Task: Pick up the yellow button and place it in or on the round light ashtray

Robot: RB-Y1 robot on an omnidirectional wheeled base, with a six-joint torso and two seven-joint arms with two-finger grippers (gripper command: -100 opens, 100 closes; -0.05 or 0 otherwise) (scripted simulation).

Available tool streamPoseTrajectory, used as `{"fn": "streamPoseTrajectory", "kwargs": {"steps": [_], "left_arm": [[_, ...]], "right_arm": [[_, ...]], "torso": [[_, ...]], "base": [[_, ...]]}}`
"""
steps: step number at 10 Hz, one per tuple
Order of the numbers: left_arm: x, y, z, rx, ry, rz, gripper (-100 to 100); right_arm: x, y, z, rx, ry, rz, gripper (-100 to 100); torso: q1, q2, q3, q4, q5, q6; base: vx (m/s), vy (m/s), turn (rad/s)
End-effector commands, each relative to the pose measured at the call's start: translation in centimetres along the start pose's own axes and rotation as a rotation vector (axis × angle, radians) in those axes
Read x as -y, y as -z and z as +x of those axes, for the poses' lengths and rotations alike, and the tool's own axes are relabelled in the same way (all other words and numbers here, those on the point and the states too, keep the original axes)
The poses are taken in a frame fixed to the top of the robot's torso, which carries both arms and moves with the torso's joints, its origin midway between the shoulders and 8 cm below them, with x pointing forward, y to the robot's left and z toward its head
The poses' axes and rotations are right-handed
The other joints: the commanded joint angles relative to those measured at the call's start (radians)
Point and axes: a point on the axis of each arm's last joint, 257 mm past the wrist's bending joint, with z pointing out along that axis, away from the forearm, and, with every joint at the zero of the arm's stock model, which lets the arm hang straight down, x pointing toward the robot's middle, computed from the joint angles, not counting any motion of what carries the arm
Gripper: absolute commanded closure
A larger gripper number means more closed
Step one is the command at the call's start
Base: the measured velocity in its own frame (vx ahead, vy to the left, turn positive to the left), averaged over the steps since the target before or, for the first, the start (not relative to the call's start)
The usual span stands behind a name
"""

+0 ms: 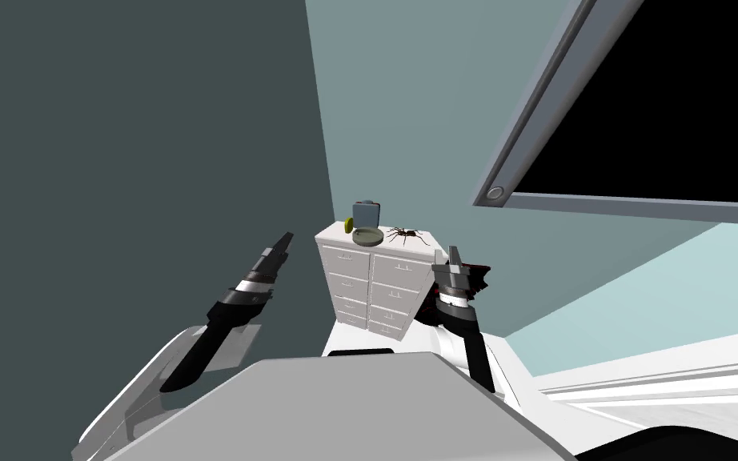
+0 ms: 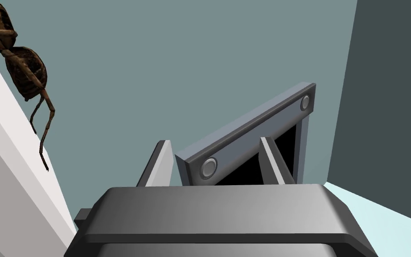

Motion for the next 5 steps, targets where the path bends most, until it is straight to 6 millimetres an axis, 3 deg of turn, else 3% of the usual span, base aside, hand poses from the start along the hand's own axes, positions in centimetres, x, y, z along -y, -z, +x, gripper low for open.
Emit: {"fn": "streamPoseTrajectory", "kwargs": {"steps": [1,5], "left_arm": [[-0.9,-0.1,-0.3,-0.025,-0.049,-0.027,-100],[-3.3,-0.3,-1.2,-0.078,-0.173,-0.096,-100]], "right_arm": [[0.0,0.0,0.0,0.0,0.0,0.0,0],[0.0,0.0,0.0,0.0,0.0,0.0,0]], "torso": [[0.0,0.0,0.0,0.0,0.0,0.0],[0.0,0.001,0.0,0.0,0.0,0.0]], "base": [[0.017,-0.048,-0.071],[0.02,-0.057,-0.095]]}}
